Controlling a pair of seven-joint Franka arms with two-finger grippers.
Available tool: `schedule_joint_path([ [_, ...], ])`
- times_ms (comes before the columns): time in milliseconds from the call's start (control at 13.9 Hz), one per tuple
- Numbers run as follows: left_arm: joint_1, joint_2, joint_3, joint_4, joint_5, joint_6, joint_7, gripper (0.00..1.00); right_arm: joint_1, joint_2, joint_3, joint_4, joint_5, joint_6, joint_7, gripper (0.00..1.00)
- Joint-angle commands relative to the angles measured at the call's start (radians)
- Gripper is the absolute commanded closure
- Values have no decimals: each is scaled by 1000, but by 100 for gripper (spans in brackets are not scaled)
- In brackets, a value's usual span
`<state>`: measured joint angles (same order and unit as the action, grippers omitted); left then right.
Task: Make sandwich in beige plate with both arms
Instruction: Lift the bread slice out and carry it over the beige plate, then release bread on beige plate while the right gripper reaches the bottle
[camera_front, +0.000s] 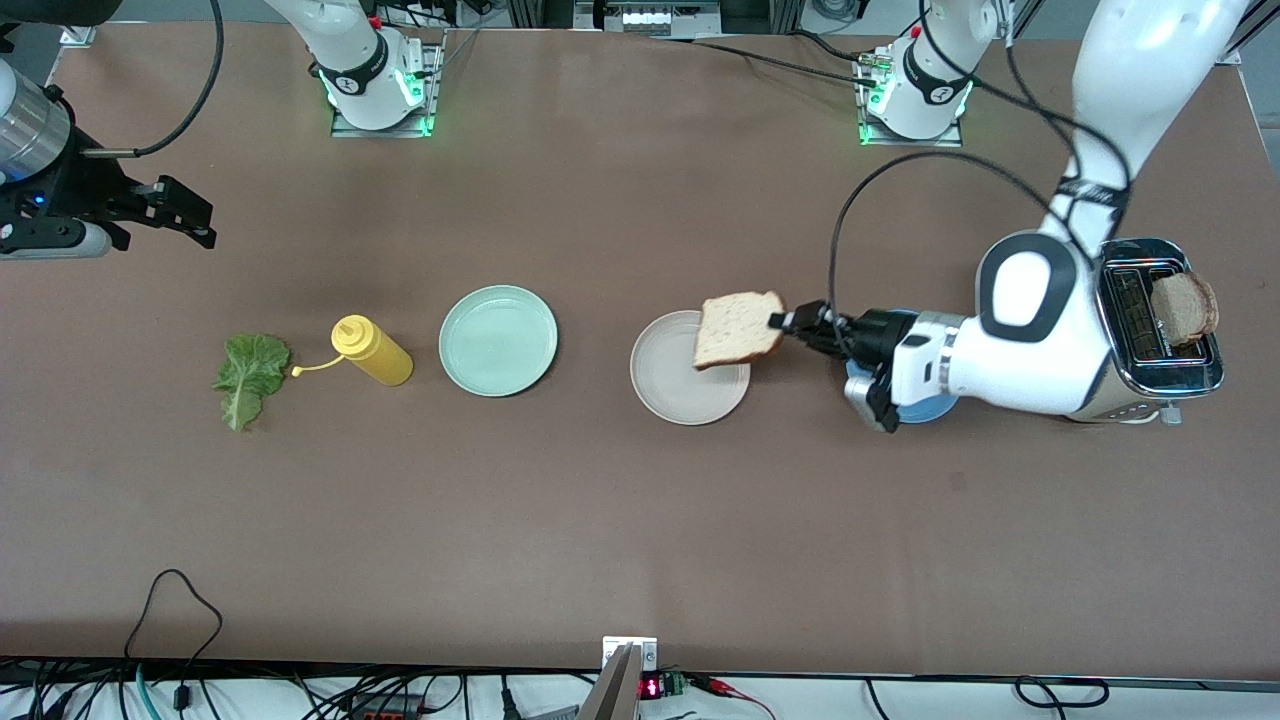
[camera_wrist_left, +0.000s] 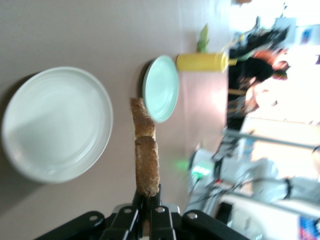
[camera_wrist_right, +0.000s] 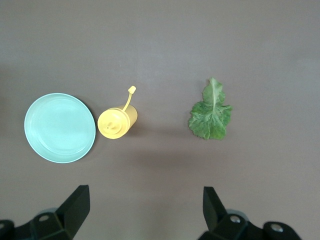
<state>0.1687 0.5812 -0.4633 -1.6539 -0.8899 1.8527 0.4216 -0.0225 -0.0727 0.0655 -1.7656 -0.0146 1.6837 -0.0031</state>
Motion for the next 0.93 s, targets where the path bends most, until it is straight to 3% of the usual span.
schedule_joint_path([
  [0, -44, 40, -3, -38, -133, 103, 84, 99, -8, -22, 5, -54, 27, 2, -97, 0],
  [359, -49, 123, -3, -127, -274, 186, 353, 99, -28, -16, -56, -167, 195, 55, -637, 0],
  [646, -52, 157, -2, -136, -279, 191, 368, 99, -31, 17, -127, -274, 324, 169, -996, 0],
  [862, -58, 181, -2, -139, -279, 217, 407, 99, -83, 66, -131, -328, 453, 237, -1216, 0],
])
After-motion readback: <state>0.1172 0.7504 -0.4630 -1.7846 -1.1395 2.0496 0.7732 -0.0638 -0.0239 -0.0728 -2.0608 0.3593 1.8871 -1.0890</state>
